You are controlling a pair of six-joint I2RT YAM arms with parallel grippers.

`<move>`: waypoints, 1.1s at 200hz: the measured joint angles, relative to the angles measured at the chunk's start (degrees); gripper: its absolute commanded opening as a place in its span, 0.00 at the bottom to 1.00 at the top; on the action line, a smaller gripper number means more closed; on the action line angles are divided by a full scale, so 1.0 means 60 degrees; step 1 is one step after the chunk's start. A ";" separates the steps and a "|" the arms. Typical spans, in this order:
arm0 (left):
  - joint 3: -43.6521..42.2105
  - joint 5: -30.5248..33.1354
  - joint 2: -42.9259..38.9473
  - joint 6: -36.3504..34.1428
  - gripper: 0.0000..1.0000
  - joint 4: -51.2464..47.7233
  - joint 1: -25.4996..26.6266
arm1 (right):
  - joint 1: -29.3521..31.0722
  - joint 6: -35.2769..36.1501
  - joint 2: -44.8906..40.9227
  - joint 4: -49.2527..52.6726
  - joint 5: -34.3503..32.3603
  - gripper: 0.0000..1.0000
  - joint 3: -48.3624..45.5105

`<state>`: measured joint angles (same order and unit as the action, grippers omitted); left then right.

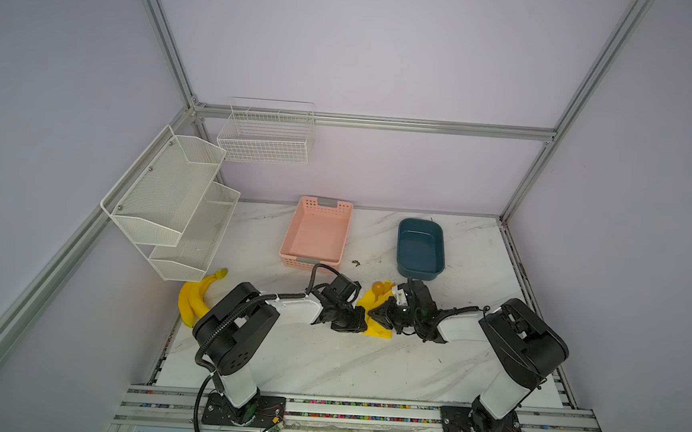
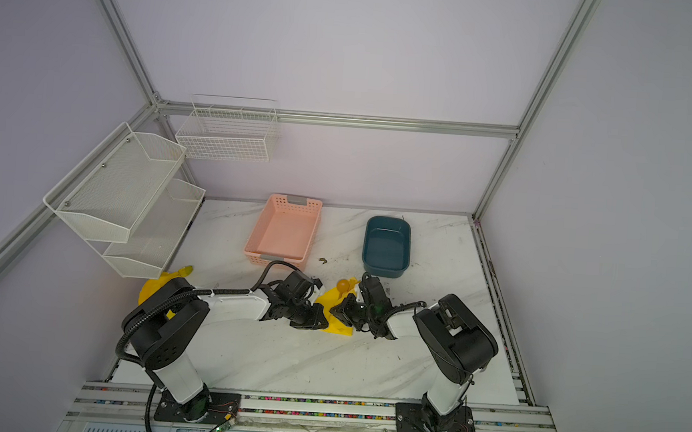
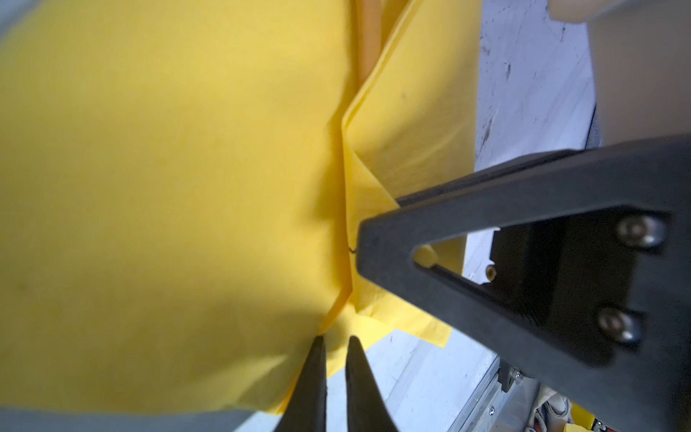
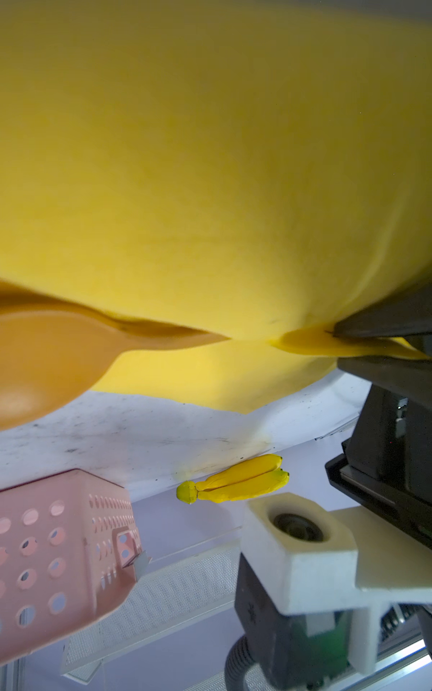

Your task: Place the utensils on the paper napkin and roll it up

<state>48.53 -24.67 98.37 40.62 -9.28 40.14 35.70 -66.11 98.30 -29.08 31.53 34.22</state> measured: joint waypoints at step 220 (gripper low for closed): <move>0.0000 0.0637 -0.0816 0.0004 0.12 -0.0168 -0.0441 | 0.0000 -0.0106 0.0299 -0.0678 0.0342 0.32 0.0004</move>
<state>48.53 -20.84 93.47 40.64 -10.28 37.50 35.70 -66.74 100.09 -33.15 33.58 34.24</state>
